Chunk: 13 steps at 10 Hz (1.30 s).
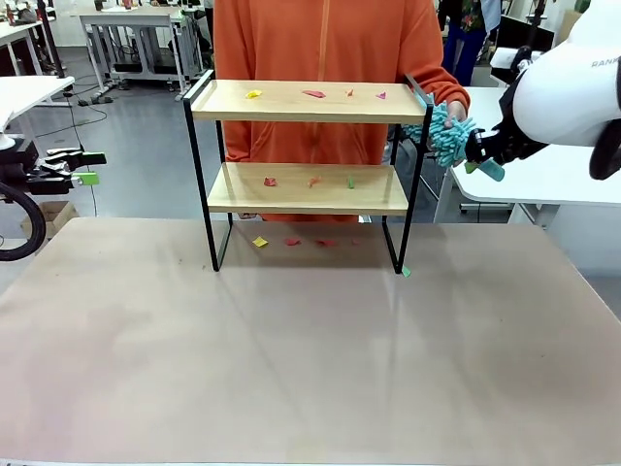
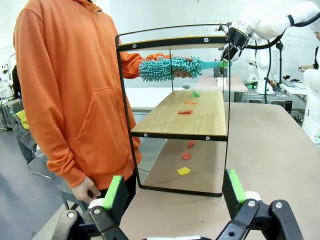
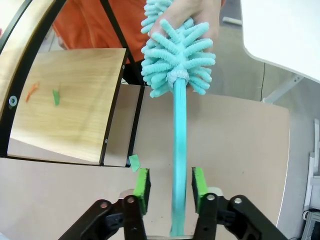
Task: Clean the shelf.
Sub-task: Pick up the Duster handed by the human, then clean the specific section of the Shelf indicated by the human with the Duster.
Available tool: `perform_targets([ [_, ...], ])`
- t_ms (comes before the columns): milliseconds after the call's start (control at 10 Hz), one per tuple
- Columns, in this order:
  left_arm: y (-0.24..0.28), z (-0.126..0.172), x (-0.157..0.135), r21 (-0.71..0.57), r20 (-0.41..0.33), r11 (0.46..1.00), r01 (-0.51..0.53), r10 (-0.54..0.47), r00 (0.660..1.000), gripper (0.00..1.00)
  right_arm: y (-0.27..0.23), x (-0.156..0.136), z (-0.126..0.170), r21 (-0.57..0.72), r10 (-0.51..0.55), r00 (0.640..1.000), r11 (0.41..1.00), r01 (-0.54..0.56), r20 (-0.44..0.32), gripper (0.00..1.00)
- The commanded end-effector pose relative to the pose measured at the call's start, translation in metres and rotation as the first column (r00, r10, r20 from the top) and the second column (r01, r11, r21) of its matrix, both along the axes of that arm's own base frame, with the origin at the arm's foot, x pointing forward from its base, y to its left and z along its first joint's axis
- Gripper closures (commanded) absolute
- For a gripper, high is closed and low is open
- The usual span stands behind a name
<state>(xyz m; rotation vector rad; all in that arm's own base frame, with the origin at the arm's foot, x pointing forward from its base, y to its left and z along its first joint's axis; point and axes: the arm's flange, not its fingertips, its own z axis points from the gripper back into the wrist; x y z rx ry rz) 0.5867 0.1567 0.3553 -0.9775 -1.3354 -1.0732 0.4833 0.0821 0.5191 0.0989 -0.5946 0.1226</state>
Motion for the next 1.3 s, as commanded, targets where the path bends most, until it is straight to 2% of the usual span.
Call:
perform_targets([
  [0,-0.001,0.002,-0.001,0.003,0.011,1.0,-0.008,0.008,1.0,0.0,0.005,0.007,0.001,-0.027,-0.043,0.999,0.999,0.043,0.013,0.96],
  [100,-0.001,0.002,-0.001,0.003,0.011,1.0,-0.008,0.008,1.0,0.0,0.004,0.007,0.001,-0.031,-0.044,0.999,0.999,0.045,0.01,1.0],
  [500,-0.001,0.002,-0.001,0.003,0.011,1.0,-0.008,0.008,1.0,0.0,0.004,0.008,0.004,-0.06,-0.092,0.996,0.994,0.092,-0.004,1.0],
  [700,-0.001,0.002,-0.001,0.003,0.011,1.0,-0.008,0.008,1.0,0.0,-0.001,0.007,0.005,-0.066,-0.161,0.987,0.985,0.159,-0.028,1.0],
  [800,-0.001,0.002,-0.001,0.003,0.011,1.0,-0.008,0.008,1.0,0.0,-0.002,0.005,0.008,-0.026,-0.188,0.982,0.982,0.188,0.012,1.0],
  [900,-0.001,0.002,-0.001,0.003,0.011,1.0,-0.008,0.008,1.0,0.0,-0.007,0.004,0.001,-0.043,-0.084,0.996,0.996,0.083,-0.012,1.0],
  [1200,-0.001,0.002,-0.001,0.003,0.011,1.0,-0.008,0.008,1.0,0.0,-0.007,0.004,0.001,-0.043,-0.084,0.996,0.996,0.083,-0.012,1.0],
])
